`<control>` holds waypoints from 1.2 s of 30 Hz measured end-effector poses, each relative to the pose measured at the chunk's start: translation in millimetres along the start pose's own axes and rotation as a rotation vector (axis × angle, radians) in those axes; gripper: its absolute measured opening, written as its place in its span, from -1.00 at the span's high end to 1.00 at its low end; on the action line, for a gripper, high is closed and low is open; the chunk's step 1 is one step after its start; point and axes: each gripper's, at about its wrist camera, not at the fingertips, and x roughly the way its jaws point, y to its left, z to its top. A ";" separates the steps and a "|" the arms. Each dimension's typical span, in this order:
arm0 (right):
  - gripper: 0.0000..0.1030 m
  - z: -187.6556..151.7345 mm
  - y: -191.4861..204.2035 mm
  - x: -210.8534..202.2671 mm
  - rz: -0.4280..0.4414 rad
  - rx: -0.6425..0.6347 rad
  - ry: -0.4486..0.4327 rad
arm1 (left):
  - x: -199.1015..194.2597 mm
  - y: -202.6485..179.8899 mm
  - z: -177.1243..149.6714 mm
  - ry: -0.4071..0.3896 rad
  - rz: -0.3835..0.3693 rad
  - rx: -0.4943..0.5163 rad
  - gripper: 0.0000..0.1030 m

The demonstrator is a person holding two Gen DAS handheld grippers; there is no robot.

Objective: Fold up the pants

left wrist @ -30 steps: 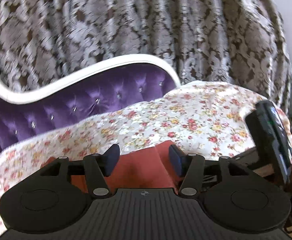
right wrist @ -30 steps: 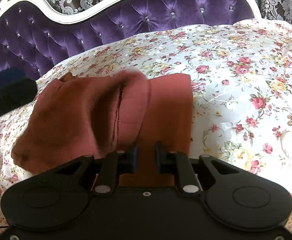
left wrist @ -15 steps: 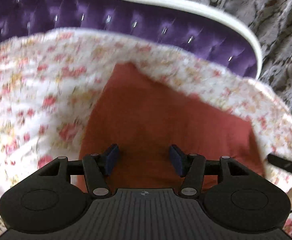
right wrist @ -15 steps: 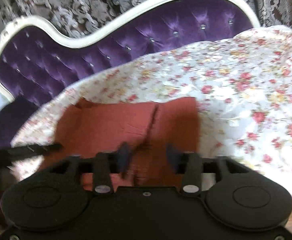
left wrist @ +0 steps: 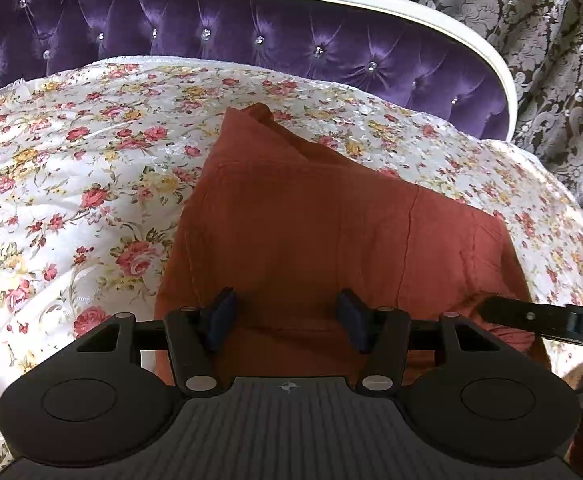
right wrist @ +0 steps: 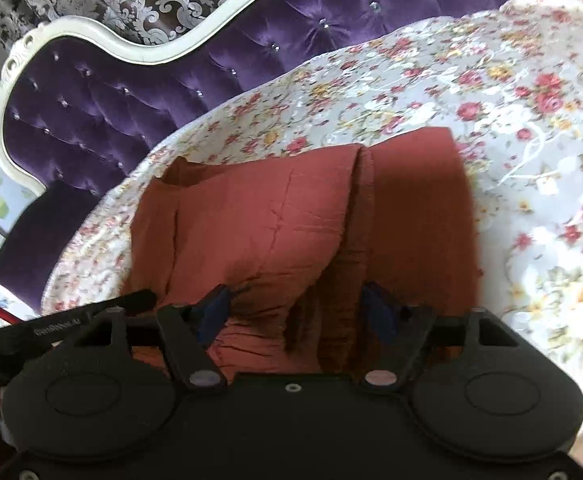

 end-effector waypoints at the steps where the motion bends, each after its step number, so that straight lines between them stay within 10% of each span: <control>1: 0.19 0.7 -1.4 0.5 0.011 0.007 0.005 | -0.5 0.4 0.8 -0.003 -0.005 -0.002 -0.05; 4: 0.56 3.8 5.1 -7.0 0.063 -0.006 -0.018 | -5.9 3.5 5.8 -0.027 -0.004 -0.017 -0.05; 10: 0.60 8.2 66.0 -72.4 -0.006 -0.325 -0.237 | -35.0 9.4 23.0 -0.134 0.030 -0.042 -0.05; 13: 0.60 9.7 49.9 -73.9 -0.125 -0.317 -0.209 | -32.9 5.1 27.0 -0.130 0.038 -0.032 -0.06; 18: 0.40 -1.9 9.9 -29.4 -0.235 -0.249 -0.015 | -7.6 -5.1 20.2 -0.054 0.035 0.004 -0.06; 26: 0.04 20.9 22.6 -69.7 -0.325 -0.275 -0.119 | 12.9 7.1 0.2 0.023 0.059 0.000 -0.15; 36: 0.04 71.0 92.2 -5.4 0.013 -0.508 -0.128 | 11.8 24.7 27.6 -0.054 0.080 -0.062 -0.15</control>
